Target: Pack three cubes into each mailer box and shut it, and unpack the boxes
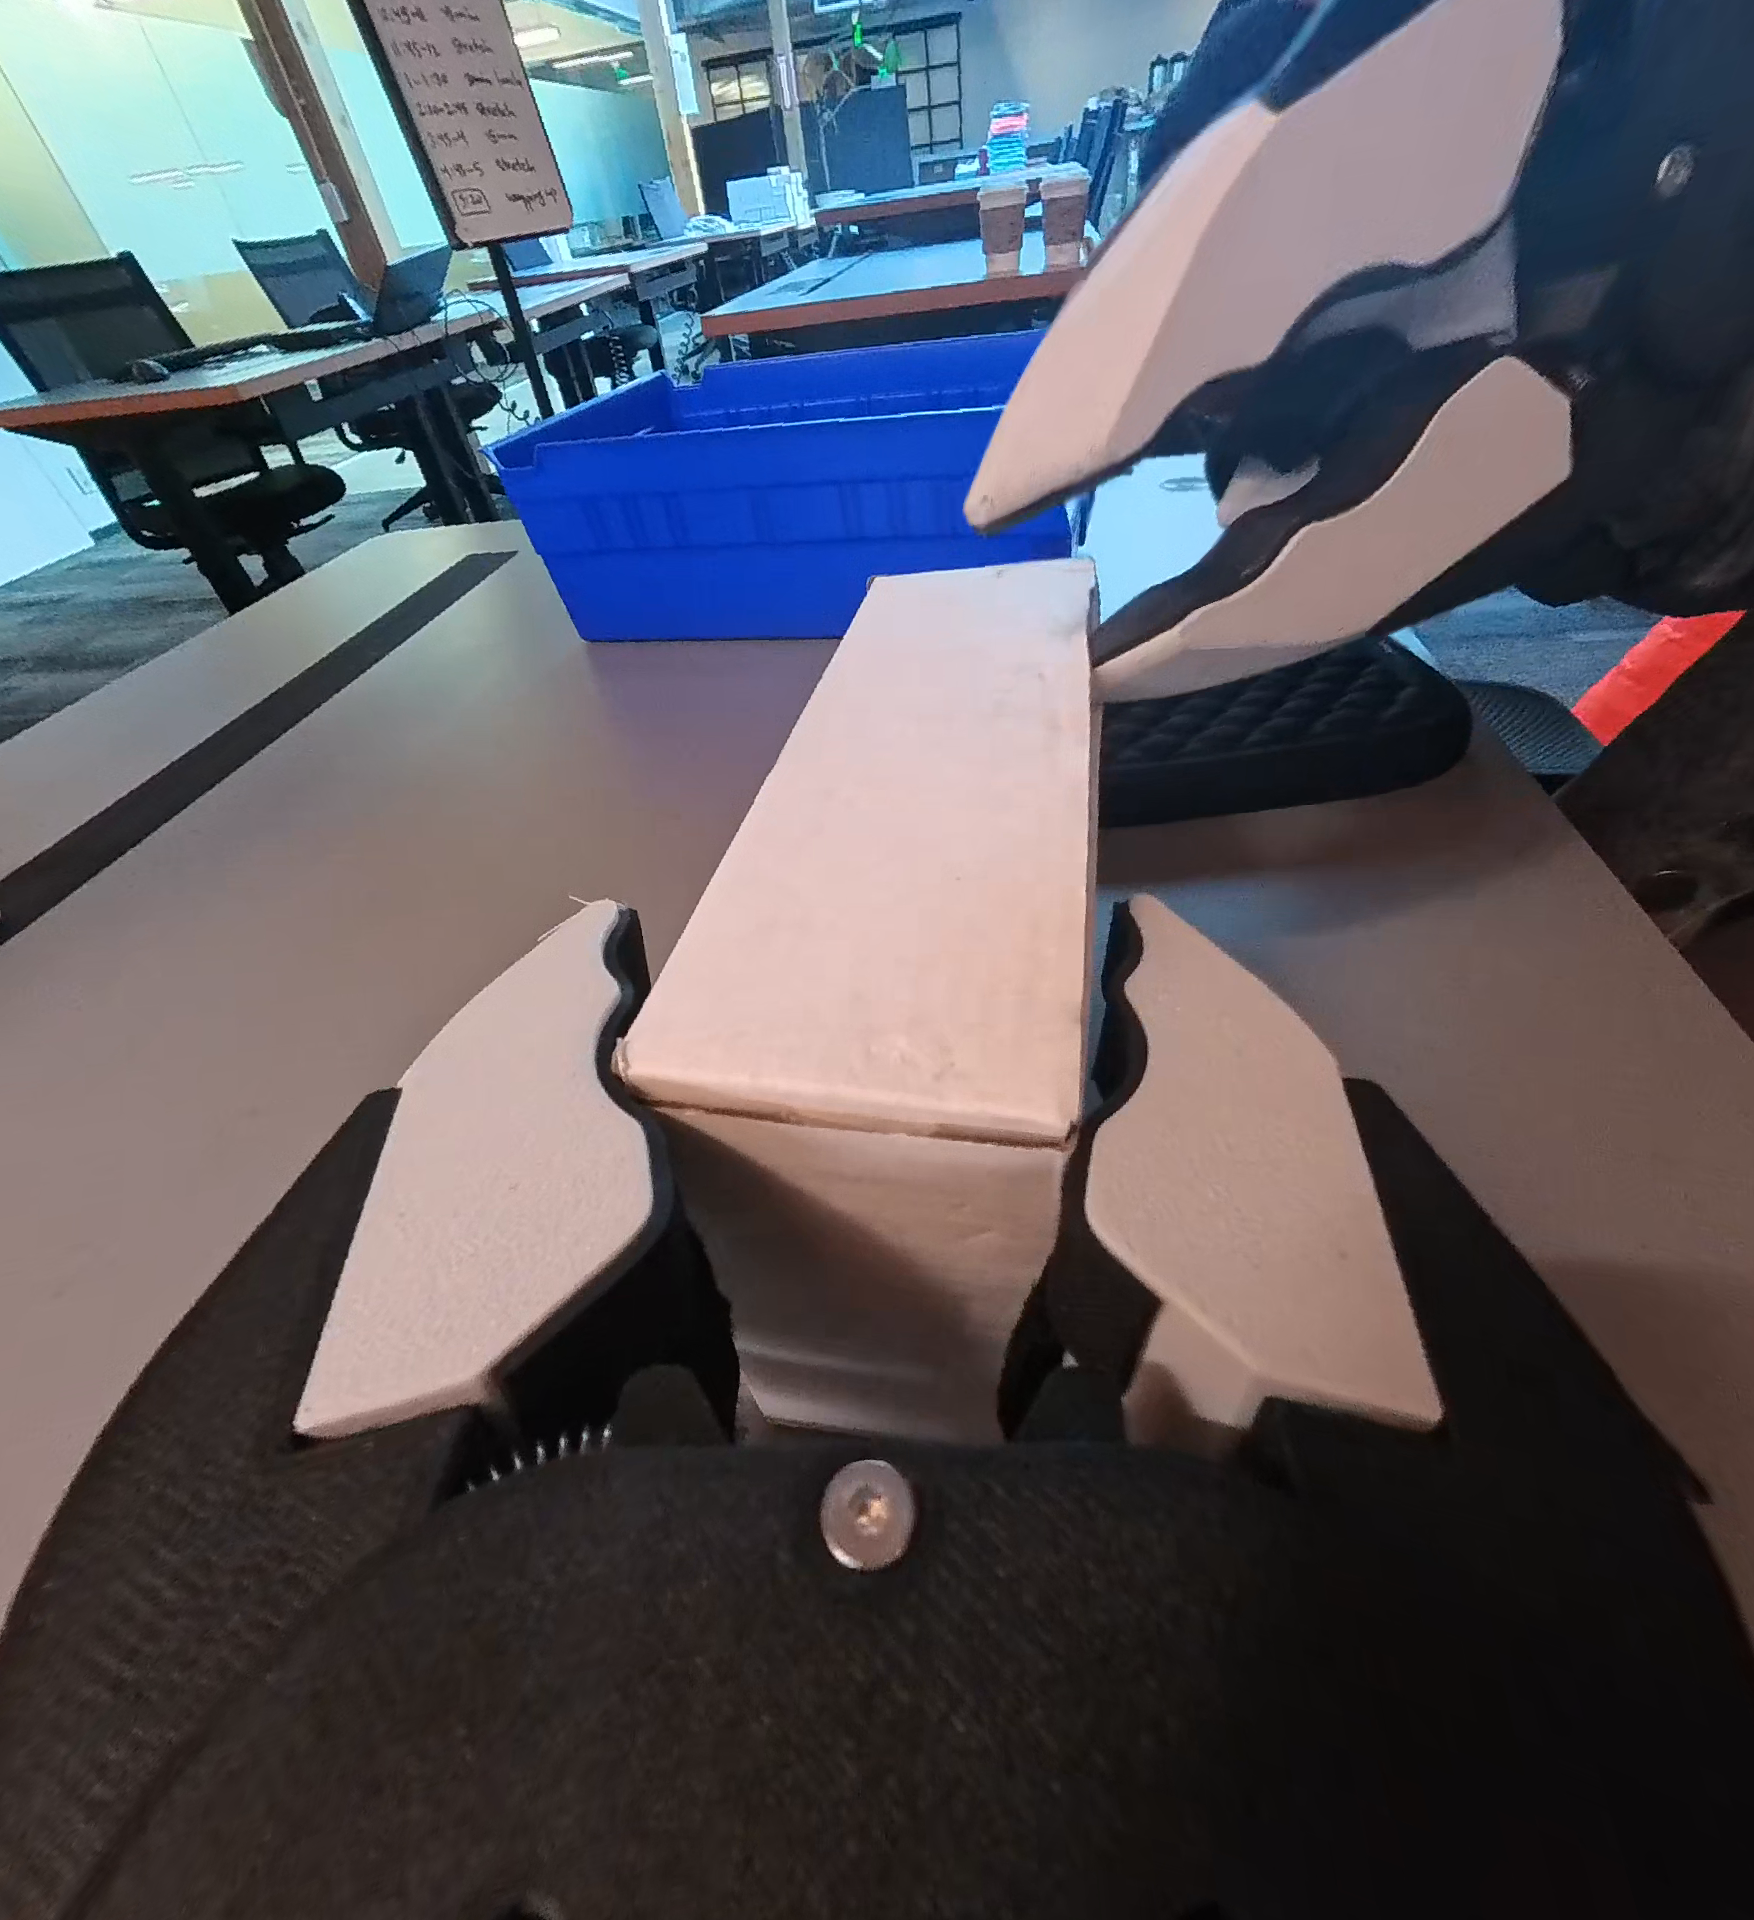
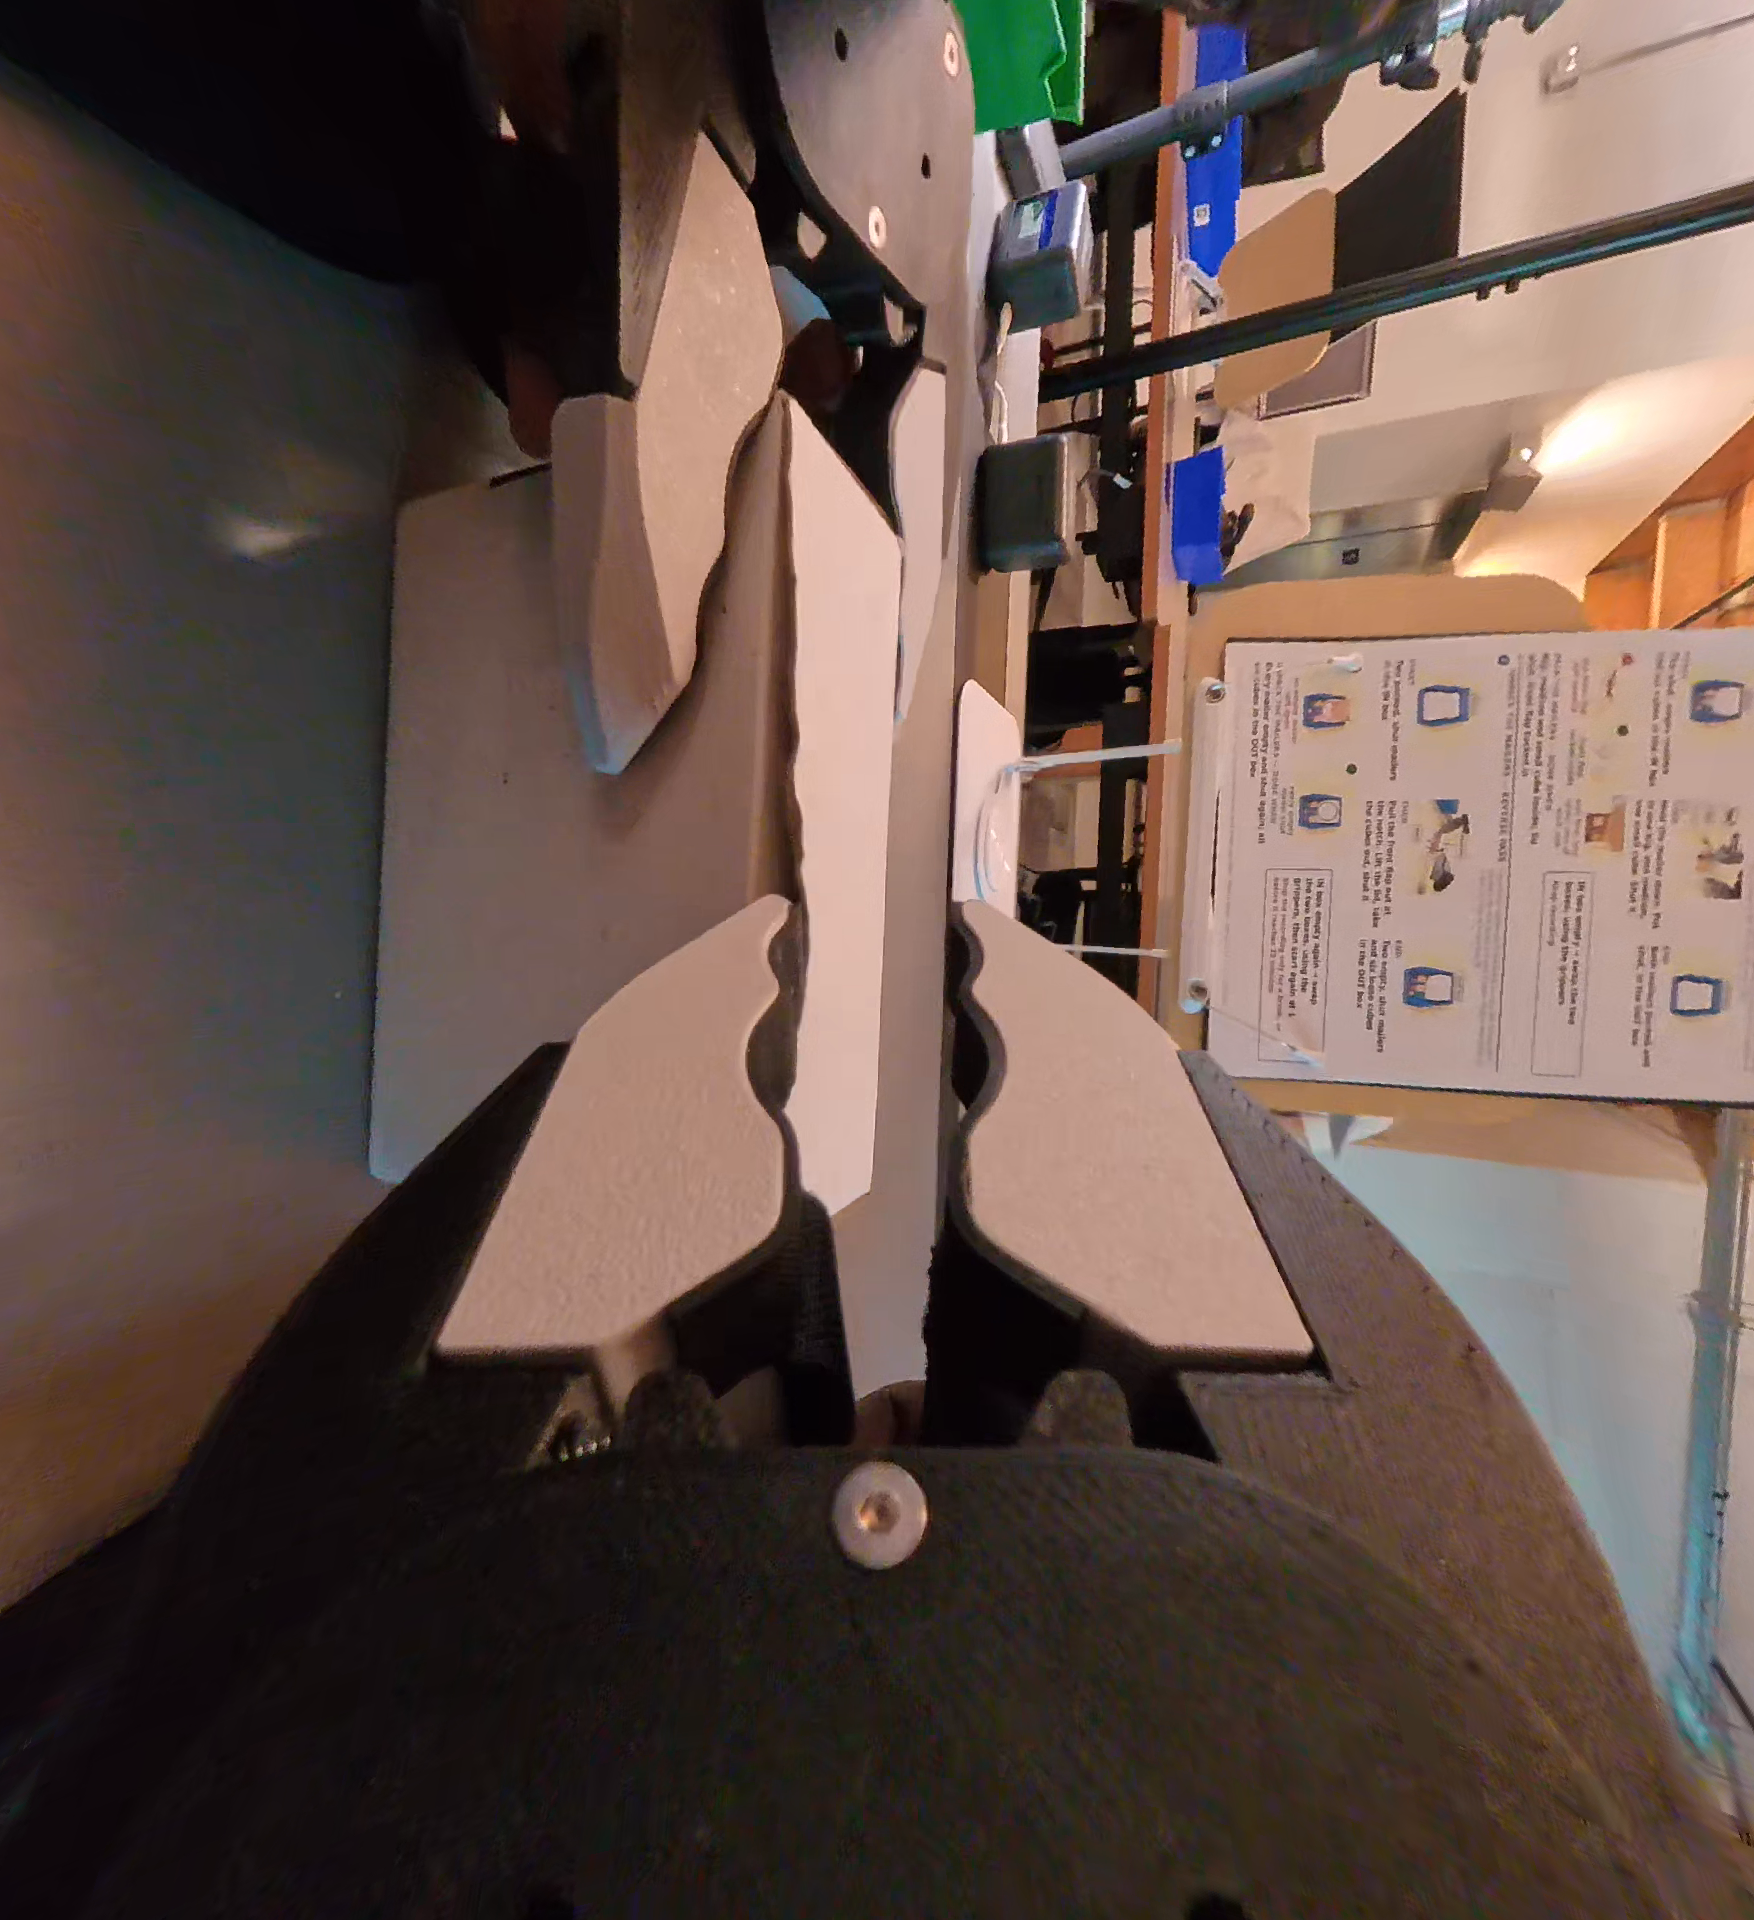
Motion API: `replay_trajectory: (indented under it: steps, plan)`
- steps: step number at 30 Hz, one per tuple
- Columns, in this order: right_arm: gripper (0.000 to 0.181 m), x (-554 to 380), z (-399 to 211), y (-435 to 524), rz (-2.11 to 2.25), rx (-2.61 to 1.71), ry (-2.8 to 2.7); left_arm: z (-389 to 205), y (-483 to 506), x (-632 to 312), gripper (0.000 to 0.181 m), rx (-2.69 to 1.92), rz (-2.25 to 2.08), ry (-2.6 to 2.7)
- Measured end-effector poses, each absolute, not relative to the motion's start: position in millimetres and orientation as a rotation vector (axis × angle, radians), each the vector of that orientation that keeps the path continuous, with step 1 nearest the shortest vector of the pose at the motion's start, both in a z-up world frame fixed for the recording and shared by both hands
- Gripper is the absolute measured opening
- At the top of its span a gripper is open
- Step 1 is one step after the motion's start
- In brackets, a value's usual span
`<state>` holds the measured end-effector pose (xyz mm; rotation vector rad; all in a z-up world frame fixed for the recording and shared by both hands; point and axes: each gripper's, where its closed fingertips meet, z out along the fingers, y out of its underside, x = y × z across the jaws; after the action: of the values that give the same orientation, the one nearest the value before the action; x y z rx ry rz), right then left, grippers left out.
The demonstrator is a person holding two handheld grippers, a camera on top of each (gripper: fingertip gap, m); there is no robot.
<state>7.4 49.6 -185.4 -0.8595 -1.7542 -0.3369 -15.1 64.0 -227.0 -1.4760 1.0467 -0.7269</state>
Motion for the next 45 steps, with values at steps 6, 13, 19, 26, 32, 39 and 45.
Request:
replay_trajectory:
  steps: [6,13,19,26,32,39,45]
  plan:
    - [0.011,-4,-189,54,-0.416,-0.817,-1.751,-228,67,-17,0.085,-1.499,-0.702,1.028]
    - [0.002,-3,-196,58,-0.374,-0.858,-1.88,-230,72,-19,0.084,-1.54,-0.634,1.012]
    - [0.002,-6,-184,70,0.084,-1.193,-2.08,-233,79,-24,0.084,-1.608,-0.57,0.987]
    - [0.002,-14,-166,99,0.423,-1.44,-2.212,-234,78,-21,0.084,-1.614,-0.568,1.007]
    - [0.002,-19,-173,115,0.796,-1.617,-2.36,-234,79,-22,0.084,-1.618,-0.567,1.005]
    - [0.002,-22,-180,124,1.204,-1.808,-2.371,-237,80,-25,0.086,-1.61,-0.52,1.018]
    - [0.002,-22,-174,125,1.136,-1.771,-2.349,-206,71,-71,0.106,-1.603,-0.158,1.036]
